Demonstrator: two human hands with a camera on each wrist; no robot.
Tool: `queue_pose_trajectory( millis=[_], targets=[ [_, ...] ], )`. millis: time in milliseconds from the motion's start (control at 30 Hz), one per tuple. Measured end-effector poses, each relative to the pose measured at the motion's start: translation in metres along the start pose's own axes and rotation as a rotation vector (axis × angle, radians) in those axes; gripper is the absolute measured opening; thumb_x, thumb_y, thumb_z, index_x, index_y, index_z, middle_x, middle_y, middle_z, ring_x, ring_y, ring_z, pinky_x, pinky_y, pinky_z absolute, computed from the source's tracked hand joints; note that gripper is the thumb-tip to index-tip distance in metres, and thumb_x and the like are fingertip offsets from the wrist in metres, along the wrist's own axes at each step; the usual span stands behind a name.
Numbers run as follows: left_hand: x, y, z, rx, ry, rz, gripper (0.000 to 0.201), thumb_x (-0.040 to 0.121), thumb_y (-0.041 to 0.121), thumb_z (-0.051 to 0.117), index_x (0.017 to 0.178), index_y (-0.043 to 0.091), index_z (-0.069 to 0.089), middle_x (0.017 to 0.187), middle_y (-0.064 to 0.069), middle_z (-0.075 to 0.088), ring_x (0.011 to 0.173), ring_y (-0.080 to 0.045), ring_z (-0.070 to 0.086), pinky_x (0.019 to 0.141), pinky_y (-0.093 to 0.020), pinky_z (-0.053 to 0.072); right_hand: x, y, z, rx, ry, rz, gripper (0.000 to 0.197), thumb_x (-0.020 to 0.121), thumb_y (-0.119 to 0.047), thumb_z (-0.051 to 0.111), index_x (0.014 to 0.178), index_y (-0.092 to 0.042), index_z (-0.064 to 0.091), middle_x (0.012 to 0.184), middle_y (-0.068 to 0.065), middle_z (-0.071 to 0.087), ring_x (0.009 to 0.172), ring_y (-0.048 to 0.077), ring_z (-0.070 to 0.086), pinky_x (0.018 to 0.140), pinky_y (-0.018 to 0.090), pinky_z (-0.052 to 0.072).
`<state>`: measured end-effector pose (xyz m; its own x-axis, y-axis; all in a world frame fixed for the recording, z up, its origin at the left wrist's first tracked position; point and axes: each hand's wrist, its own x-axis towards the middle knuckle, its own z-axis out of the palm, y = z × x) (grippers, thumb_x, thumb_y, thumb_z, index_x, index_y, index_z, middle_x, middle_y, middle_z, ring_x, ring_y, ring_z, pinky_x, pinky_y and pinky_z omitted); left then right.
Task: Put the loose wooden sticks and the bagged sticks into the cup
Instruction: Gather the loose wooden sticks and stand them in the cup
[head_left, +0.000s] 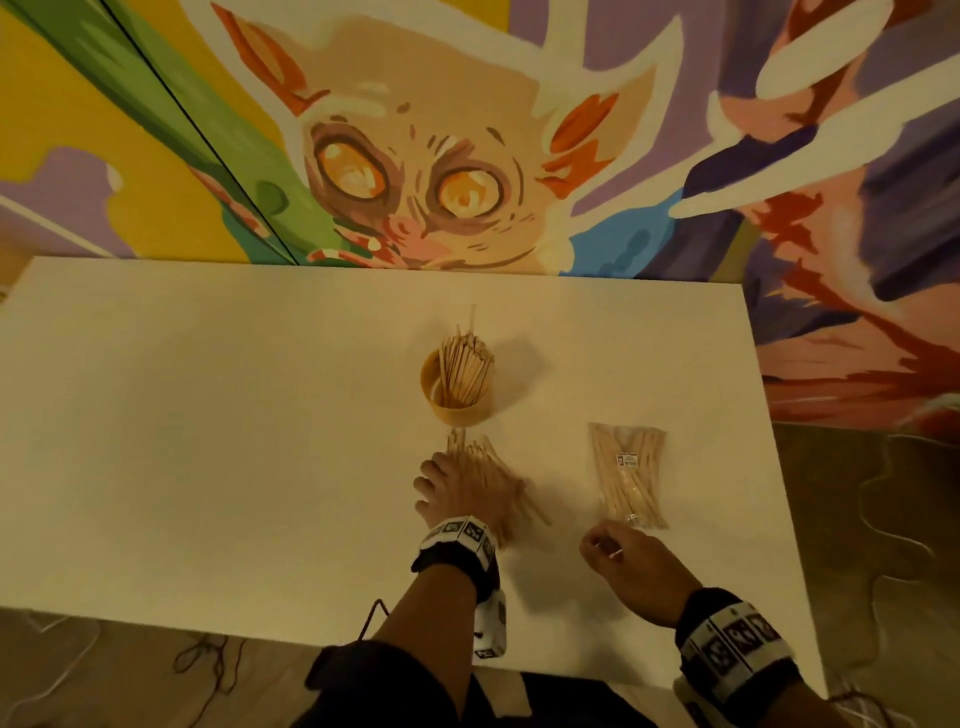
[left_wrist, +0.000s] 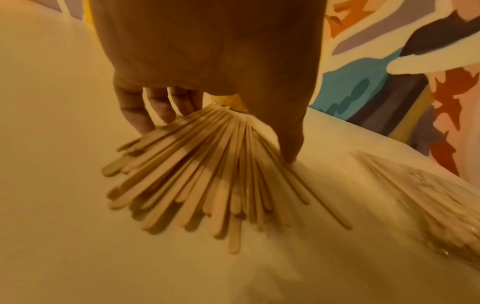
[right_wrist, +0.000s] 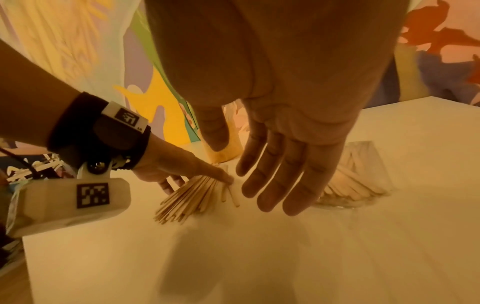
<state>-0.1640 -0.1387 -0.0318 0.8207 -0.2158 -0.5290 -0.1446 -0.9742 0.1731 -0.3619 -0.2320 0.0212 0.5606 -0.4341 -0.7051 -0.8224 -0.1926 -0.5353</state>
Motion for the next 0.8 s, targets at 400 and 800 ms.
queue_pose_trajectory(
  millis=[400, 800],
  targets=[
    [-0.007, 0.012, 0.011, -0.025, -0.097, 0.096, 0.052, 0.085, 0.030, 0.069, 0.125, 0.003, 0.048, 0.126, -0.015, 0.058, 0.116, -0.035, 0.060, 0.096, -0.041, 0.049, 0.036, -0.002, -0.008, 0.153, -0.047, -0.057, 0.034, 0.097, -0.048, 0.051, 0.114, -0.024, 0.067, 0.111, -0.004, 0.070, 0.106, 0.017, 0.065, 0.100, 0.042, 0.052],
    [-0.003, -0.001, 0.027, 0.154, -0.028, 0.297, 0.045, 0.095, 0.032, 0.057, 0.131, 0.006, 0.048, 0.131, -0.014, 0.053, 0.119, -0.034, 0.052, 0.102, -0.040, 0.043, 0.045, -0.003, -0.009, 0.239, -0.072, -0.068, 0.032, 0.098, -0.040, 0.055, 0.107, -0.014, 0.070, 0.103, 0.004, 0.074, 0.101, 0.025, 0.069, 0.099, 0.047, 0.054]
  ],
)
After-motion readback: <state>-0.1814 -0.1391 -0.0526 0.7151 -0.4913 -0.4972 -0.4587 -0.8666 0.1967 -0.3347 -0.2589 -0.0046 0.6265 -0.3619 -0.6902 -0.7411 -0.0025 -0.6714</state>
